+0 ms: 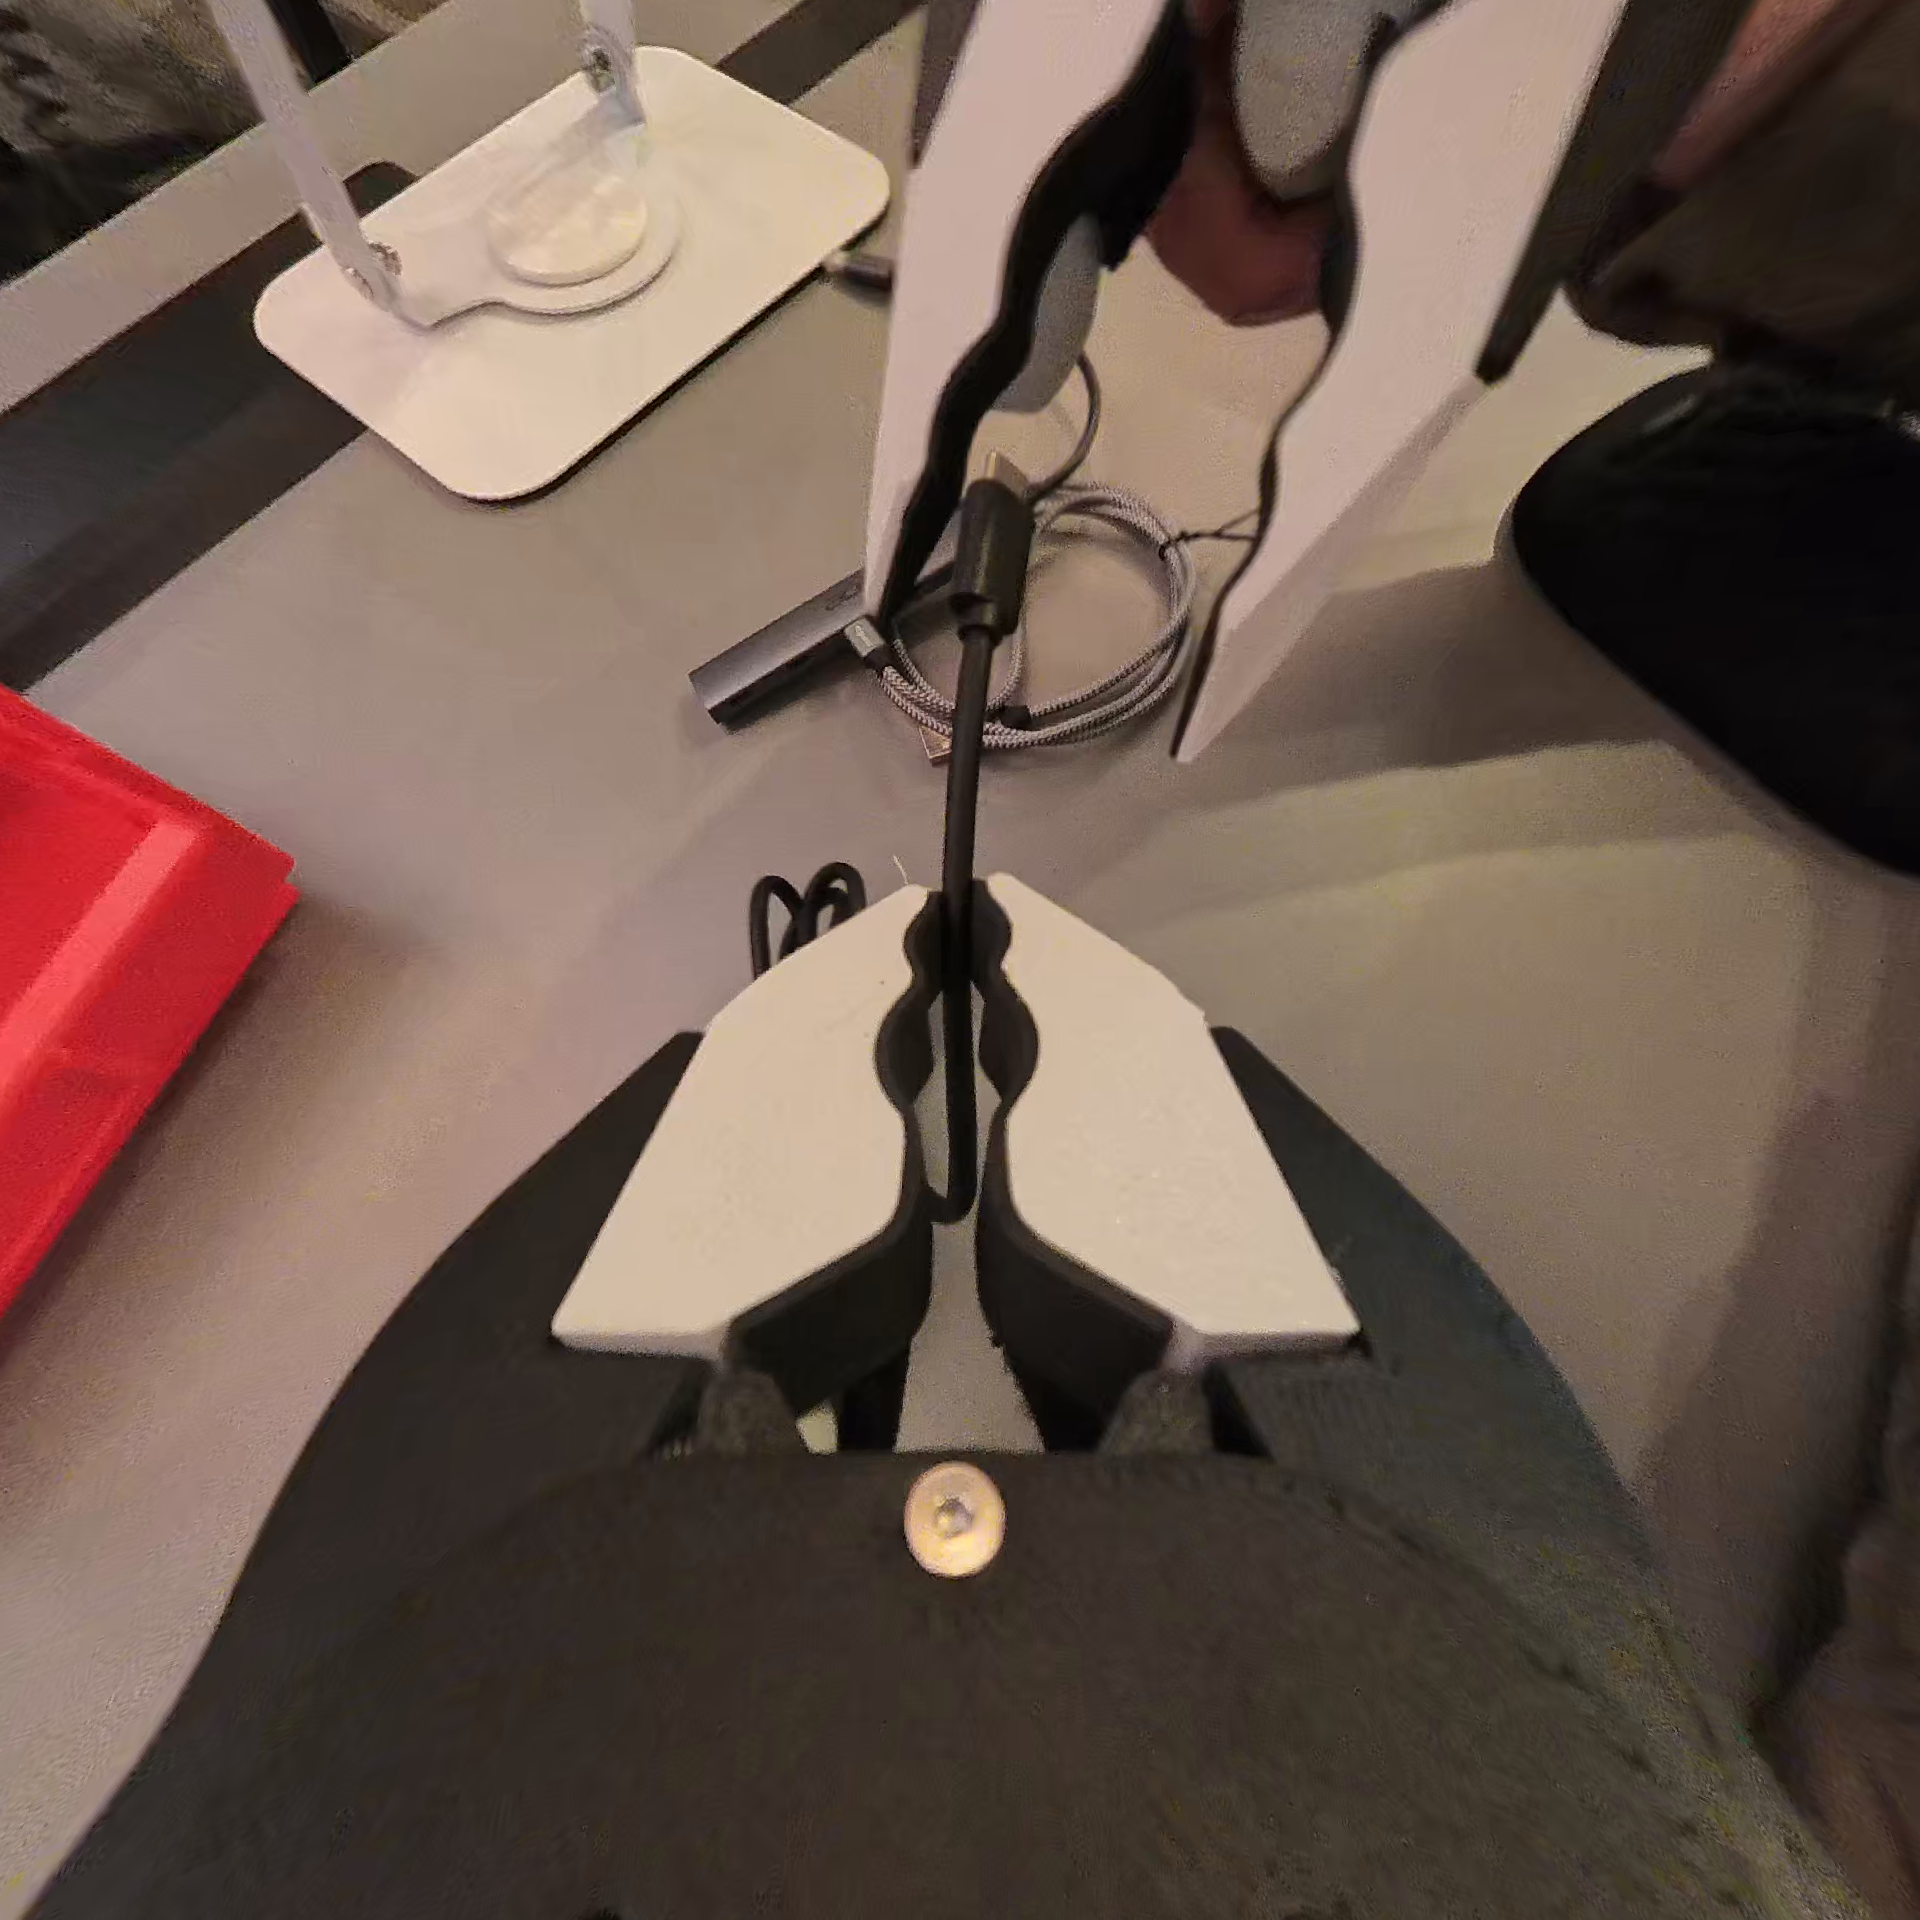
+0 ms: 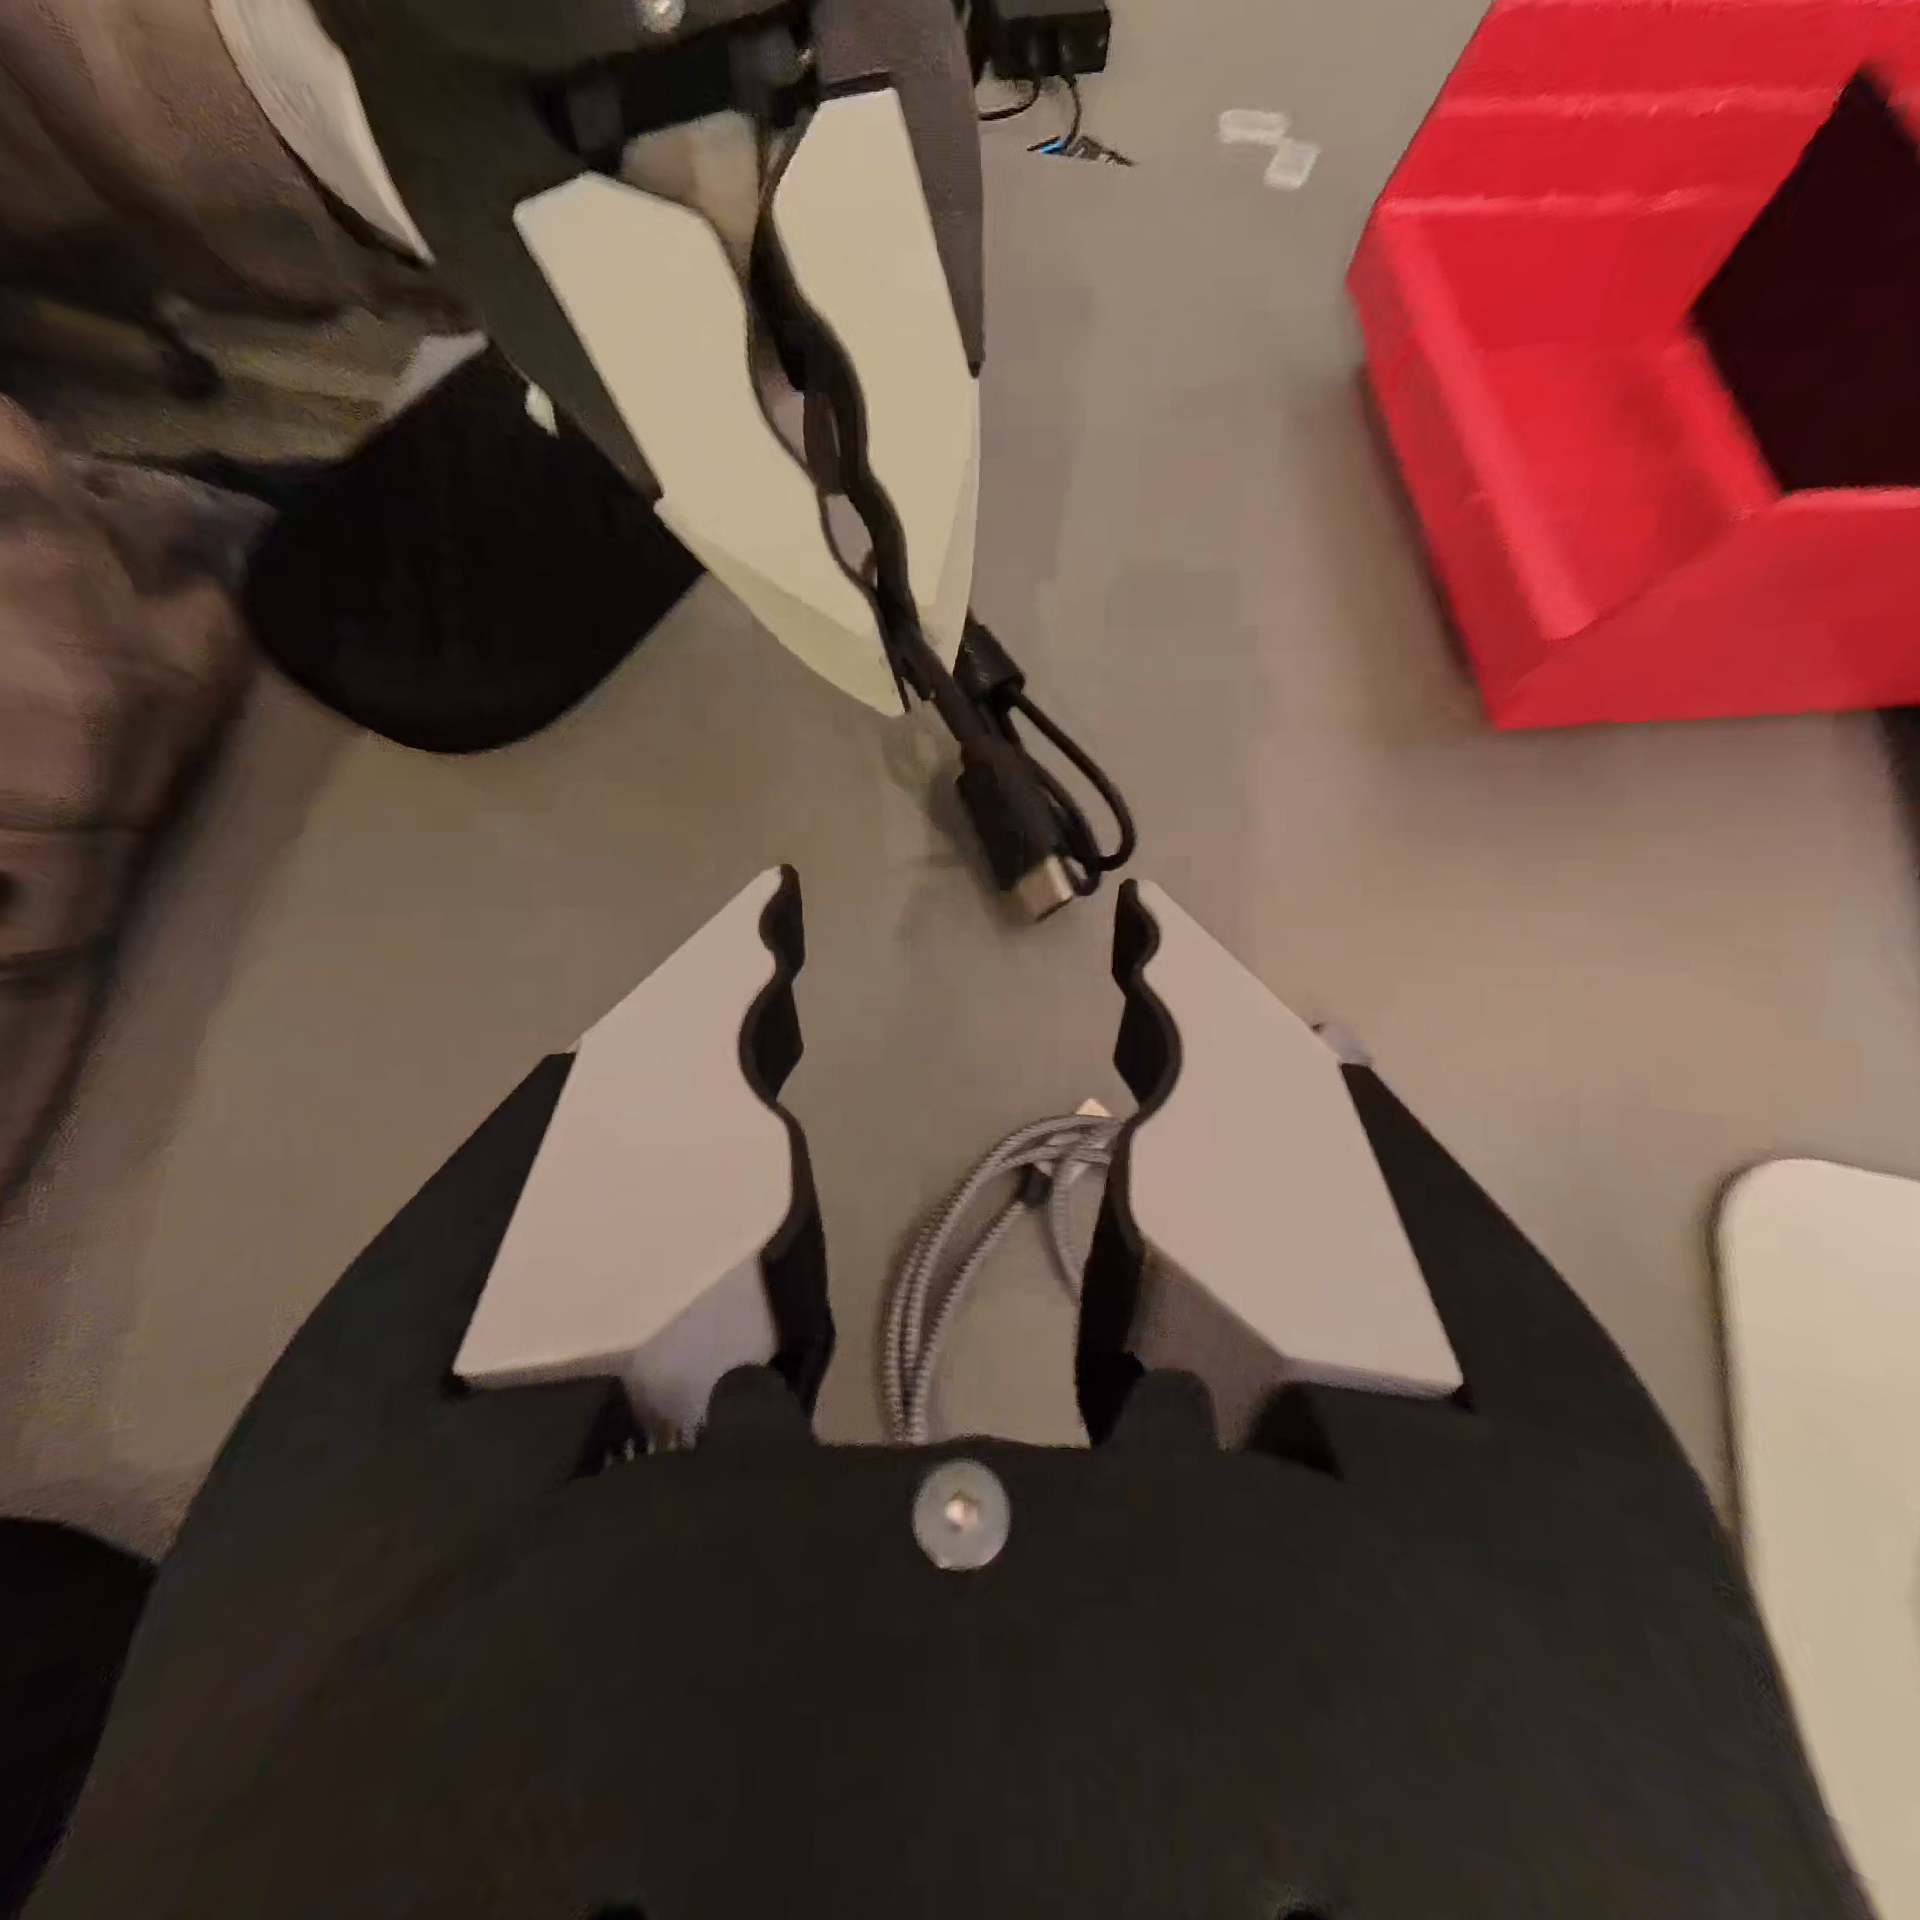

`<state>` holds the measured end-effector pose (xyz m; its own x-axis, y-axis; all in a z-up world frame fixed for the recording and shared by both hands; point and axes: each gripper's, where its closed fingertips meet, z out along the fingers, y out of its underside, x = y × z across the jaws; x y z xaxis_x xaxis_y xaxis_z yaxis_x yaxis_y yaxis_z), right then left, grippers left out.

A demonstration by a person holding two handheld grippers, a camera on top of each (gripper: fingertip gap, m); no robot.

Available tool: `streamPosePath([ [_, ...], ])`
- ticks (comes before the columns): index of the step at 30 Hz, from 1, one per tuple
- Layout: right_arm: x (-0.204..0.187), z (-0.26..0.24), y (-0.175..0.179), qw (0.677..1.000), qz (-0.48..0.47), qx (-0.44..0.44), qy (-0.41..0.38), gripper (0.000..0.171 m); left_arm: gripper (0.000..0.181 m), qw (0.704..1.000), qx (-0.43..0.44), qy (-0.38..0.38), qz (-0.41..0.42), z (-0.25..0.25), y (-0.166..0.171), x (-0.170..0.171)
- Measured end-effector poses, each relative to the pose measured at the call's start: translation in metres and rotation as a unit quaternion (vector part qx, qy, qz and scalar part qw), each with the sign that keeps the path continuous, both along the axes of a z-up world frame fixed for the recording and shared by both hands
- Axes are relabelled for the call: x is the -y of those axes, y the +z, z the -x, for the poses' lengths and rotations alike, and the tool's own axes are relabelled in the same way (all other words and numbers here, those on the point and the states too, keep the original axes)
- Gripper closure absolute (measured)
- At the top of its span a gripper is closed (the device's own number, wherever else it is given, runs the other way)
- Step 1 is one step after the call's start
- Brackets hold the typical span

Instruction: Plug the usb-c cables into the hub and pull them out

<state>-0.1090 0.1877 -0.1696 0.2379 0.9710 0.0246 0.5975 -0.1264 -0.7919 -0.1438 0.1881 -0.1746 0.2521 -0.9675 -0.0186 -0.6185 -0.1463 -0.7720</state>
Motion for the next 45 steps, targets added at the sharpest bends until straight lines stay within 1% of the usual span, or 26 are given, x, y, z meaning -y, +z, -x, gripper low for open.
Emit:
streamPosePath([
  [4, -0.008, 0.002, 0.009, 0.998, -0.067, 0.004, -0.016, 0.104, 0.177, 0.997, 0.048, 0.027, 0.048, 0.005, 0.012, 0.001],
  [5, -0.013, 0.003, 0.013, 0.996, -0.089, 0.004, -0.027, 0.099, 0.177, 0.996, 0.058, 0.035, 0.058, 0.006, 0.014, 0.001],
  [6, -0.020, 0.002, 0.017, 0.992, -0.114, 0.006, -0.046, 0.090, 0.177, 0.994, 0.068, 0.043, 0.071, 0.008, 0.015, 0.001],
  [8, -0.031, 0.000, 0.026, 0.984, -0.159, 0.017, -0.075, 0.088, 0.178, 0.990, 0.090, 0.056, 0.096, 0.010, 0.018, 0.001],
  [10, -0.037, -0.001, 0.035, 0.972, -0.214, 0.040, -0.086, 0.095, 0.177, 0.985, 0.109, 0.063, 0.116, 0.011, 0.021, 0.001],
  [13, -0.039, 0.006, 0.047, 0.954, -0.282, 0.066, -0.074, 0.117, 0.177, 0.980, 0.125, 0.087, 0.127, 0.016, 0.025, -0.005],
  [15, -0.039, 0.011, 0.047, 0.951, -0.291, 0.084, -0.053, 0.131, 0.177, 0.976, 0.144, 0.097, 0.133, 0.019, 0.031, -0.008],
  [18, -0.046, 0.019, 0.059, 0.956, -0.282, 0.067, -0.045, 0.142, 0.177, 0.971, 0.163, 0.118, 0.133, 0.027, 0.037, -0.015],
  [20, -0.056, 0.023, 0.078, 0.956, -0.285, 0.048, -0.054, 0.138, 0.177, 0.966, 0.175, 0.134, 0.133, 0.034, 0.042, -0.021],
  [22, -0.063, 0.030, 0.098, 0.954, -0.294, 0.026, -0.057, 0.123, 0.177, 0.962, 0.184, 0.153, 0.131, 0.042, 0.046, -0.027],
  [25, -0.075, 0.033, 0.115, 0.943, -0.326, 0.025, -0.065, 0.107, 0.177, 0.959, 0.189, 0.172, 0.125, 0.052, 0.051, -0.033],
  [27, -0.074, 0.036, 0.119, 0.934, -0.352, 0.014, -0.060, 0.114, 0.177, 0.956, 0.199, 0.176, 0.125, 0.055, 0.057, -0.035],
  [29, -0.071, 0.041, 0.114, 0.923, -0.382, 0.014, -0.050, 0.119, 0.177, 0.952, 0.206, 0.180, 0.134, 0.057, 0.060, -0.036],
  [33, -0.063, 0.052, 0.093, 0.897, -0.439, 0.056, -0.016, 0.126, 0.177, 0.948, 0.215, 0.178, 0.151, 0.055, 0.062, -0.037],
  [36, -0.064, 0.056, 0.090, 0.884, -0.463, 0.057, -0.024, 0.126, 0.177, 0.950, 0.204, 0.180, 0.150, 0.053, 0.060, -0.039],
  [39, -0.071, 0.052, 0.089, 0.871, -0.485, 0.070, -0.043, 0.127, 0.177, 0.958, 0.175, 0.161, 0.159, 0.049, 0.052, -0.031],
  [41, -0.072, 0.049, 0.086, 0.862, -0.498, 0.083, -0.043, 0.133, 0.177, 0.961, 0.165, 0.154, 0.162, 0.046, 0.049, -0.027],
  [45, -0.068, 0.052, 0.083, 0.837, -0.536, 0.110, -0.029, 0.161, 0.177, 0.959, 0.163, 0.142, 0.185, 0.042, 0.046, -0.021],
])
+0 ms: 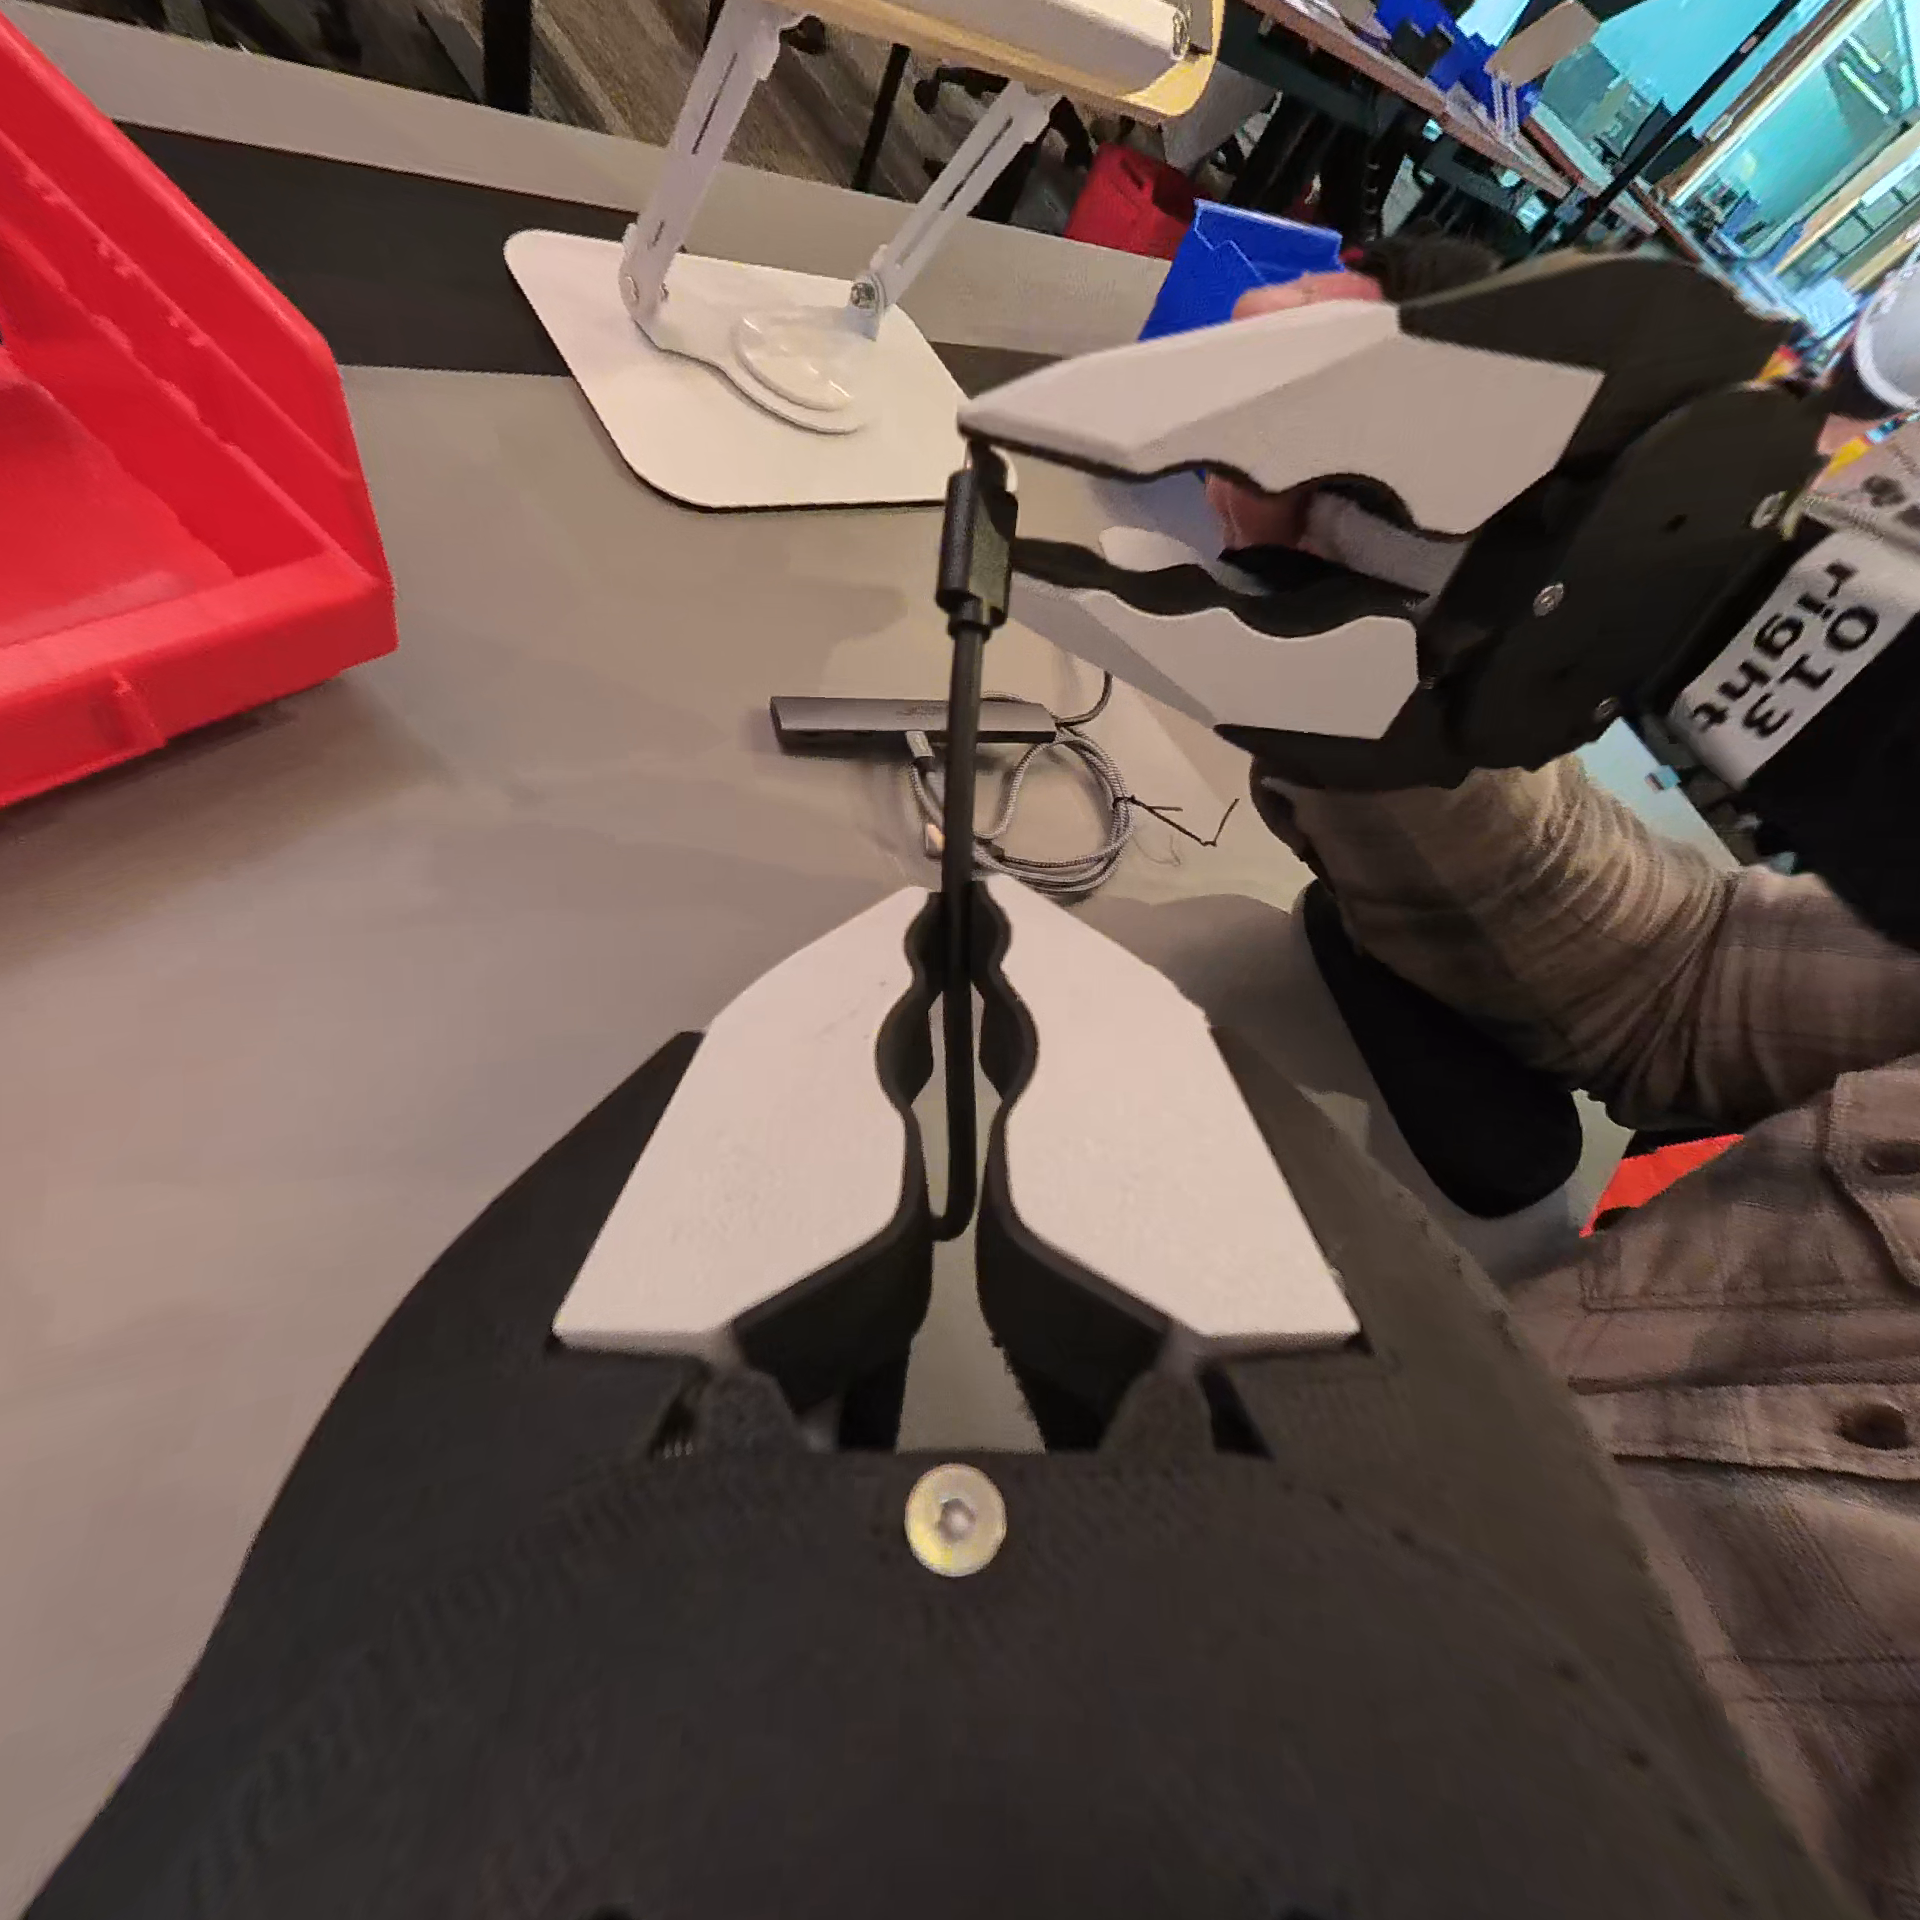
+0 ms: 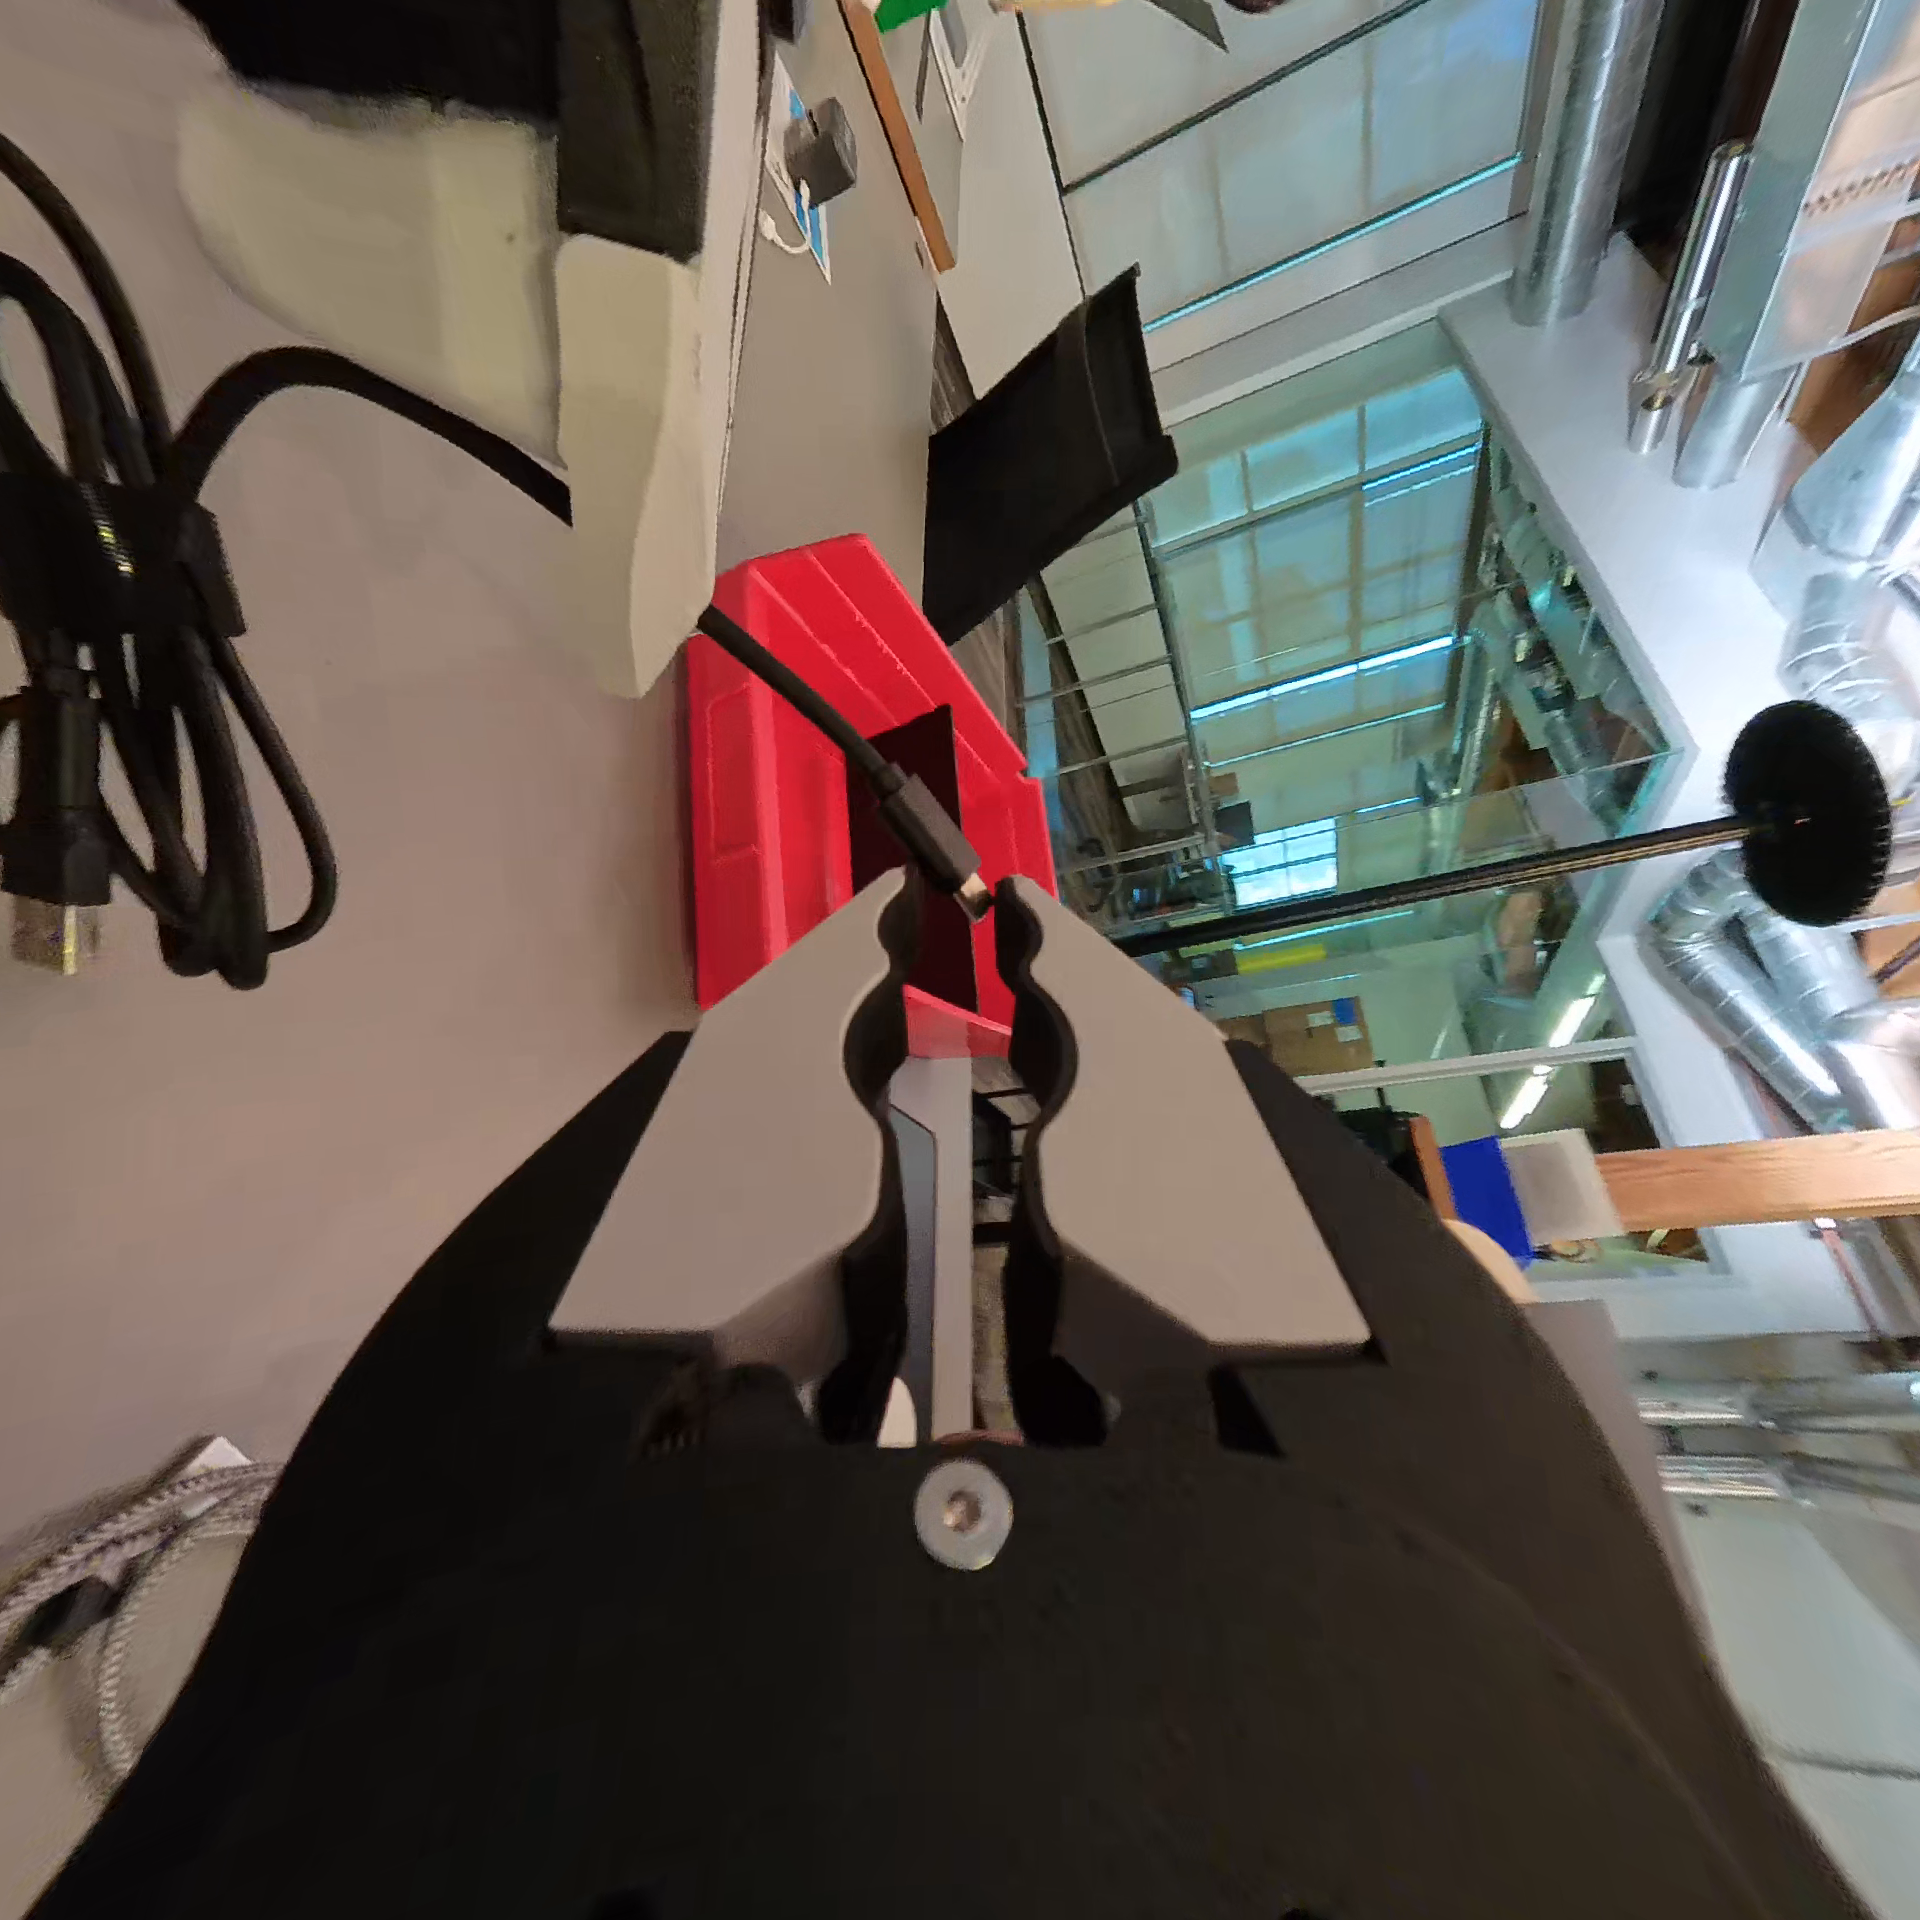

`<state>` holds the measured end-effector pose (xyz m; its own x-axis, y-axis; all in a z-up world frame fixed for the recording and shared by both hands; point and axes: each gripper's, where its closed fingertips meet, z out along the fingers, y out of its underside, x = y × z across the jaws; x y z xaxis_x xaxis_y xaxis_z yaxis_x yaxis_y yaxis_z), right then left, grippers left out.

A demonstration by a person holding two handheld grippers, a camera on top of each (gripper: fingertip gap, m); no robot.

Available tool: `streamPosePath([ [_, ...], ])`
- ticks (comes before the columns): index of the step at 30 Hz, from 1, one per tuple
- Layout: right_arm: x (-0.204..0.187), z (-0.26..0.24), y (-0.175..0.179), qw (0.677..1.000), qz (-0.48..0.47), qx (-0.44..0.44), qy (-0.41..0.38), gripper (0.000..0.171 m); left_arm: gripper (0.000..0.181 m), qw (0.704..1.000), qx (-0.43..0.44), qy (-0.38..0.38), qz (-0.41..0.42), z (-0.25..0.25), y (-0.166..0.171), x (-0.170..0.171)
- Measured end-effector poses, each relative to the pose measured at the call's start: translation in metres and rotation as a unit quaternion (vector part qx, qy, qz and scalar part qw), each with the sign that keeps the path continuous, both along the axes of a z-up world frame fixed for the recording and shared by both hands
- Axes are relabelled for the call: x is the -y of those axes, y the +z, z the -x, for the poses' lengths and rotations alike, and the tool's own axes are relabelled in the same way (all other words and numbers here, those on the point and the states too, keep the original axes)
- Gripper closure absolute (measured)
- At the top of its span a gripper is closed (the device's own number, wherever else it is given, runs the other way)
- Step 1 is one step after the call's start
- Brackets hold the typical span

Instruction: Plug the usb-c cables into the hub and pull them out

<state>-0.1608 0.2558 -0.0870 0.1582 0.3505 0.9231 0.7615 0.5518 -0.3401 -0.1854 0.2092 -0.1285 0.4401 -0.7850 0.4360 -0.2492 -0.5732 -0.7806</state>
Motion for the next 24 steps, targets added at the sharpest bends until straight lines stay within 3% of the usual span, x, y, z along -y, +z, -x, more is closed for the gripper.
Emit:
streamPosePath([
  [8, 0.002, 0.001, -0.006, 1.000, 0.020, -0.007, 0.008, 0.167, 0.177, 0.999, 0.044, -0.018, 0.008, 0.002, 0.009, 0.005],
  [14, 0.002, 0.004, -0.010, 0.994, 0.085, -0.061, 0.023, 0.169, 0.144, 0.994, 0.083, 0.005, -0.064, 0.018, 0.045, -0.006],
  [16, 0.002, 0.004, -0.011, 0.993, 0.093, -0.066, 0.021, 0.169, 0.142, 0.991, 0.094, 0.019, -0.090, 0.030, 0.061, -0.013],
  [20, 0.002, 0.007, -0.008, 0.994, 0.084, -0.071, 0.015, 0.169, 0.137, 0.987, 0.046, 0.034, -0.148, 0.043, 0.078, -0.029],
  [24, 0.004, 0.014, -0.004, 0.993, 0.076, -0.092, 0.005, 0.169, 0.127, 0.985, 0.003, -0.002, -0.172, 0.009, 0.069, -0.027],
])
